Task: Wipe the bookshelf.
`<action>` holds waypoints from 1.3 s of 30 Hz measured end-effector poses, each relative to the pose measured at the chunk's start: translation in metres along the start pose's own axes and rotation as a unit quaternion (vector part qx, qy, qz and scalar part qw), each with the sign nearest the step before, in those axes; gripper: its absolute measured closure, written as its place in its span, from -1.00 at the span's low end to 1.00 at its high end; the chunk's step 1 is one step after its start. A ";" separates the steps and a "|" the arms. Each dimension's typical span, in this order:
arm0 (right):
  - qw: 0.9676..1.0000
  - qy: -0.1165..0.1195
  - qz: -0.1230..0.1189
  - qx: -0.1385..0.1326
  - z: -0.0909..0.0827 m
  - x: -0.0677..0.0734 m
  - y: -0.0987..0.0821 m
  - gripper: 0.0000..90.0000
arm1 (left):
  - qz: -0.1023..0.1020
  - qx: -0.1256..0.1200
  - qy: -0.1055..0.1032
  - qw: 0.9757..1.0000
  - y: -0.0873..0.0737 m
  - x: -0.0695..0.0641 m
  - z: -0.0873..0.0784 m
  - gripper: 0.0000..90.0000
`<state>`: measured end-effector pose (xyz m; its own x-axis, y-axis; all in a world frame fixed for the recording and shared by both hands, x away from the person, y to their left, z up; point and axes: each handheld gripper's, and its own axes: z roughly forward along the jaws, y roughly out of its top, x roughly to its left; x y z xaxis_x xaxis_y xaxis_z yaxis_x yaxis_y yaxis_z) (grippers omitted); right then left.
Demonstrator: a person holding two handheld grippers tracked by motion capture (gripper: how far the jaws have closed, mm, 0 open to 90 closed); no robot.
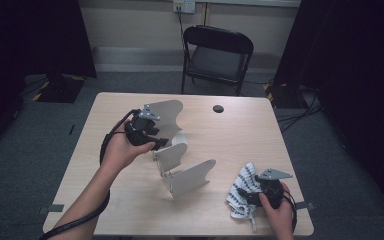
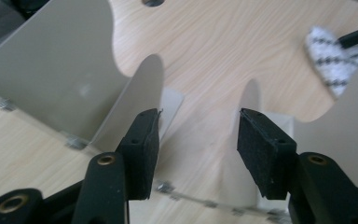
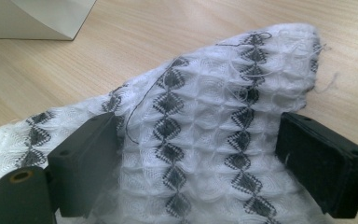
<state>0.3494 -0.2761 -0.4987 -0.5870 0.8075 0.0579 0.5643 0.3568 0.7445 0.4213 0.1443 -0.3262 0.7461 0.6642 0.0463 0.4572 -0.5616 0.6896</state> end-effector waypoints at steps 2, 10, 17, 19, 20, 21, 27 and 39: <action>1.000 0.000 0.000 0.000 0.000 0.000 0.000 -0.73 | -0.005 0.002 0.005 1.000 -0.004 0.003 0.000 0.07; 1.000 0.000 0.000 0.000 0.000 0.000 0.000 -0.73 | -0.015 0.012 0.020 1.000 -0.017 0.010 0.001 0.07; 1.000 0.000 0.000 0.000 0.000 0.000 0.000 -0.73 | -0.026 0.017 0.028 0.999 -0.024 0.013 0.003 0.05; 1.000 0.000 0.000 0.000 0.000 0.000 0.000 -0.73 | -0.028 0.017 0.027 0.999 -0.025 0.013 0.005 0.05; 1.000 0.000 0.000 0.000 0.000 0.000 0.000 -0.73 | -0.030 0.018 0.027 0.999 -0.025 0.013 0.007 0.07; 1.000 0.000 0.000 0.000 0.000 0.000 0.000 -0.73 | -0.030 0.018 0.027 0.999 -0.025 0.013 0.007 0.11; 1.000 0.000 0.000 0.000 0.000 0.000 0.000 -0.73 | -0.037 0.017 0.027 0.999 -0.029 0.013 0.017 0.24; 1.000 0.000 0.000 0.000 0.000 0.000 0.000 -0.73 | -0.053 0.016 0.028 0.998 -0.033 0.015 0.015 0.41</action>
<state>0.3493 -0.2761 -0.4987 -0.5871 0.8075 0.0574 0.5642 0.3574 0.7443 0.4246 0.1659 -0.3589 0.6657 0.7461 0.0154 0.5475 -0.5023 0.6693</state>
